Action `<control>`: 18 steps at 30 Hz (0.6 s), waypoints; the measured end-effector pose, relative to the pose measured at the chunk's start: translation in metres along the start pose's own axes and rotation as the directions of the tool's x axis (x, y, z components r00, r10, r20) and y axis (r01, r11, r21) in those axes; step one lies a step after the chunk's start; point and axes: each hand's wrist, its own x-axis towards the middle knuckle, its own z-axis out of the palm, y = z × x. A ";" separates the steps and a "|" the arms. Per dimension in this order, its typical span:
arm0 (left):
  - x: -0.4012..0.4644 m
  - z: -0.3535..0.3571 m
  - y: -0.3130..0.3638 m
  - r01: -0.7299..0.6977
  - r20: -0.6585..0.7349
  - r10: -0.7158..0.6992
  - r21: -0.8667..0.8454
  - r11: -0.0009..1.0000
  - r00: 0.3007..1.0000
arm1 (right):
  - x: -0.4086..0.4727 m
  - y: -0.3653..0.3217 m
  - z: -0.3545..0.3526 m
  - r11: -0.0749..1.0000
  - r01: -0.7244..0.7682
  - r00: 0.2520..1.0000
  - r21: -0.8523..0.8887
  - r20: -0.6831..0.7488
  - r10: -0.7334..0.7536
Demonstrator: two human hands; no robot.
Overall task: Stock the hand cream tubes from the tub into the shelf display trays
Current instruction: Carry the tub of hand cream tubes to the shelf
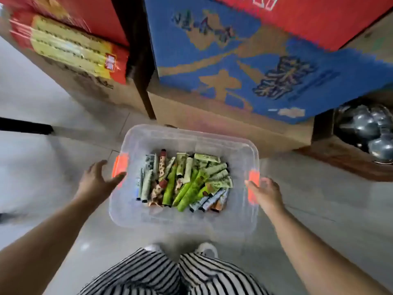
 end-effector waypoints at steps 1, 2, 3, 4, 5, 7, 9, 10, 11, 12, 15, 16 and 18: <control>0.011 0.008 -0.008 0.025 -0.026 -0.026 -0.029 0.999 0.999 | 0.012 0.007 0.011 0.995 -0.029 0.999 0.096 -0.011 0.030; 0.026 0.014 -0.019 0.056 -0.032 -0.059 -0.079 0.995 0.998 | 0.023 0.014 0.020 0.984 -0.063 0.998 0.165 -0.001 0.064; 0.040 0.022 -0.029 0.101 0.009 -0.100 -0.150 0.984 0.995 | 0.034 0.020 0.028 0.966 -0.082 0.996 0.245 0.042 0.074; 0.049 0.028 -0.036 0.159 0.082 -0.143 -0.263 0.952 0.986 | 0.043 0.023 0.032 0.937 -0.105 0.991 0.332 0.114 0.071; 0.057 0.034 -0.045 0.213 0.178 -0.154 -0.387 0.897 0.972 | 0.049 0.027 0.036 0.904 -0.128 0.983 0.408 0.174 0.060; 0.066 0.044 -0.059 0.300 0.348 -0.119 -0.531 0.792 0.930 | 0.051 0.036 0.040 0.863 -0.109 0.975 0.493 0.222 -0.003; 0.072 0.049 -0.065 0.281 0.362 -0.052 -0.616 0.736 0.931 | 0.047 0.040 0.034 0.881 -0.024 0.988 0.472 0.143 -0.049; 0.073 0.049 -0.067 0.256 0.330 -0.041 -0.644 0.720 0.943 | 0.044 0.042 0.029 0.888 0.000 0.993 0.459 0.104 -0.053; 0.072 0.049 -0.066 0.216 0.283 -0.028 -0.663 0.717 0.959 | 0.040 0.041 0.024 0.890 0.013 0.996 0.456 0.073 -0.052; 0.067 0.047 -0.064 0.173 0.229 -0.020 -0.674 0.718 0.973 | 0.036 0.040 0.019 0.896 0.013 0.997 0.444 0.063 -0.046; 0.060 0.044 -0.058 0.058 0.092 0.002 -0.641 0.766 0.996 | 0.028 0.034 0.014 0.905 0.011 0.994 0.426 0.096 -0.057; 0.057 0.044 -0.054 0.040 0.073 0.008 -0.625 0.780 0.997 | 0.027 0.033 0.014 0.903 -0.004 0.992 0.430 0.115 -0.050; 0.053 0.044 -0.045 0.000 0.022 0.016 -0.582 0.813 1.000 | 0.028 0.029 0.016 0.883 -0.063 0.989 0.464 0.148 -0.007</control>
